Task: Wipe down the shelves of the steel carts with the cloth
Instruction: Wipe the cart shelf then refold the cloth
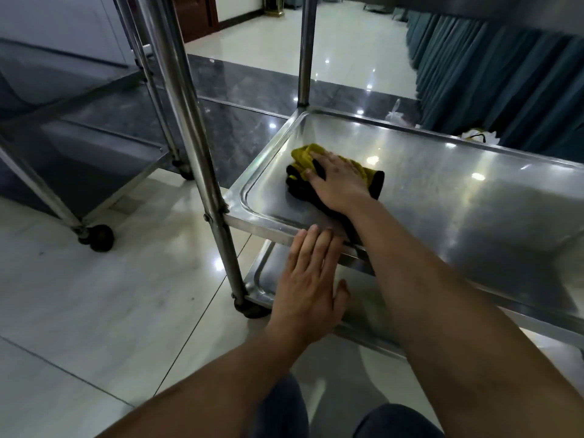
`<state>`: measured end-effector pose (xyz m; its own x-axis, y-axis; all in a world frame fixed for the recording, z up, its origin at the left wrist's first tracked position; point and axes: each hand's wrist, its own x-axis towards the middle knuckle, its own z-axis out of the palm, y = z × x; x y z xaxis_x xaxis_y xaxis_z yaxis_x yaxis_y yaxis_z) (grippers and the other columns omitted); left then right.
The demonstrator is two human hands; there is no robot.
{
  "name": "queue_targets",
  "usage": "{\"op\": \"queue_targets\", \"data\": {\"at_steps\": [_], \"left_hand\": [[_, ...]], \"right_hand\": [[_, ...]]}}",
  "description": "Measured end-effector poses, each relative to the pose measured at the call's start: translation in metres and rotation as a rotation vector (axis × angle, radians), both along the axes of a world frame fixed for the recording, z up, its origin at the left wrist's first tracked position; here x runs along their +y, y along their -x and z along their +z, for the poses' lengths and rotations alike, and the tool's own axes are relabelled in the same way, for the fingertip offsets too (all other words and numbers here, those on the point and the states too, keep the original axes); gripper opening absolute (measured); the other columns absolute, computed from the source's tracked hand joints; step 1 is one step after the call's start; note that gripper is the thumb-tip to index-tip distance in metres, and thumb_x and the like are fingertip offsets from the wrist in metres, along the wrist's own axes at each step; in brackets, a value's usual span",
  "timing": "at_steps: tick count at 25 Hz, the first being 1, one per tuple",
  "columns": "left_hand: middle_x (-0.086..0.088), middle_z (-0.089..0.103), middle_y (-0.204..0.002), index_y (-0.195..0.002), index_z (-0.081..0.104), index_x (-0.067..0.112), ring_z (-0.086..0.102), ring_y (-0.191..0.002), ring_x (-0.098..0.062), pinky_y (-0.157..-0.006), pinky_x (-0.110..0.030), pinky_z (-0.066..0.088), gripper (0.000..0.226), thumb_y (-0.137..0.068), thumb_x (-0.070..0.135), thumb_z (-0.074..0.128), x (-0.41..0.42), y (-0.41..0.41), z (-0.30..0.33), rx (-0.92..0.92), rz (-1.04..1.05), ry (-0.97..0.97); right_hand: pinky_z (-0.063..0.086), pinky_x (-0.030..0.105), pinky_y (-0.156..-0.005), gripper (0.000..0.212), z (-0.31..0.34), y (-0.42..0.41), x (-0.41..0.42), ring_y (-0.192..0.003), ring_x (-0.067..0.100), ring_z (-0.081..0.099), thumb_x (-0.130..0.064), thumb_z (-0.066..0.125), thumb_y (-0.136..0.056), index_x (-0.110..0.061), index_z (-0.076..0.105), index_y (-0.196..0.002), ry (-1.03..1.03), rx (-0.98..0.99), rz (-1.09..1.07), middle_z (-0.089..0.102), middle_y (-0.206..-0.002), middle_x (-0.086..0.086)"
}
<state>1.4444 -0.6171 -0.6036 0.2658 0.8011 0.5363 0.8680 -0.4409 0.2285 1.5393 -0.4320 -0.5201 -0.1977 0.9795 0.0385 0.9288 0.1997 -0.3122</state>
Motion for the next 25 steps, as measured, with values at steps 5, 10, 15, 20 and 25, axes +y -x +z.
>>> {"op": "queue_targets", "data": {"at_steps": [5, 10, 15, 20, 25], "left_hand": [[-0.015, 0.039, -0.156, -0.152, 0.039, 0.004, 0.022, -0.154, -0.031, -0.128, -0.048, 0.011, 0.072, -0.088, 0.033, 0.053, 0.002, 0.003, -0.002, -0.010, 0.014, -0.022], [-0.018, 0.039, -0.156, -0.150, 0.041, 0.001, 0.025, -0.152, -0.035, -0.125, -0.053, 0.016, 0.069, -0.091, 0.035, 0.053, 0.004, -0.004, -0.001, 0.000, 0.048, -0.044], [-0.023, 0.043, -0.152, -0.146, 0.045, -0.005, 0.030, -0.148, -0.040, -0.125, -0.055, 0.016, 0.065, -0.090, 0.026, 0.059, 0.009, -0.003, -0.010, -0.014, 0.032, -0.130], [-0.027, 0.045, -0.147, -0.141, 0.047, -0.008, 0.034, -0.145, -0.045, -0.122, -0.060, 0.019, 0.062, -0.091, 0.026, 0.059, 0.004, -0.015, -0.002, 0.000, 0.073, -0.062], [-0.024, 0.048, -0.146, -0.139, 0.051, 0.000, 0.042, -0.139, -0.042, -0.122, -0.056, 0.021, 0.050, -0.098, 0.027, 0.040, -0.001, -0.095, 0.042, -0.060, -0.036, -0.030]], "right_hand": [[0.009, 0.033, -0.124, 0.055, -0.018, -0.027, -0.033, -0.152, 0.016, 0.024, -0.060, 0.037, -0.100, -0.044, 0.035, -0.152, -0.087, 0.019, 0.175, 0.028, -0.165, -0.008], [0.005, 0.039, -0.127, 0.059, -0.010, -0.086, -0.040, -0.155, 0.021, 0.017, -0.059, 0.031, -0.102, -0.038, 0.027, -0.157, -0.033, -0.005, -0.274, 0.019, -0.169, -0.002], [0.010, 0.040, -0.127, 0.060, -0.011, -0.161, -0.078, -0.153, 0.021, 0.023, -0.061, 0.030, -0.101, -0.037, 0.030, -0.157, -0.070, -0.019, -0.353, 0.023, -0.167, -0.004], [0.014, 0.044, -0.126, 0.060, -0.011, -0.247, -0.115, -0.151, 0.029, 0.028, -0.052, 0.033, -0.103, -0.023, 0.034, -0.157, -0.112, -0.042, -0.699, 0.029, -0.165, 0.009], [0.007, 0.042, -0.127, 0.063, -0.012, -0.244, -0.114, -0.153, 0.027, 0.021, -0.053, 0.034, -0.102, -0.023, 0.030, -0.158, -0.085, -0.045, -0.701, 0.024, -0.167, 0.009]]}}
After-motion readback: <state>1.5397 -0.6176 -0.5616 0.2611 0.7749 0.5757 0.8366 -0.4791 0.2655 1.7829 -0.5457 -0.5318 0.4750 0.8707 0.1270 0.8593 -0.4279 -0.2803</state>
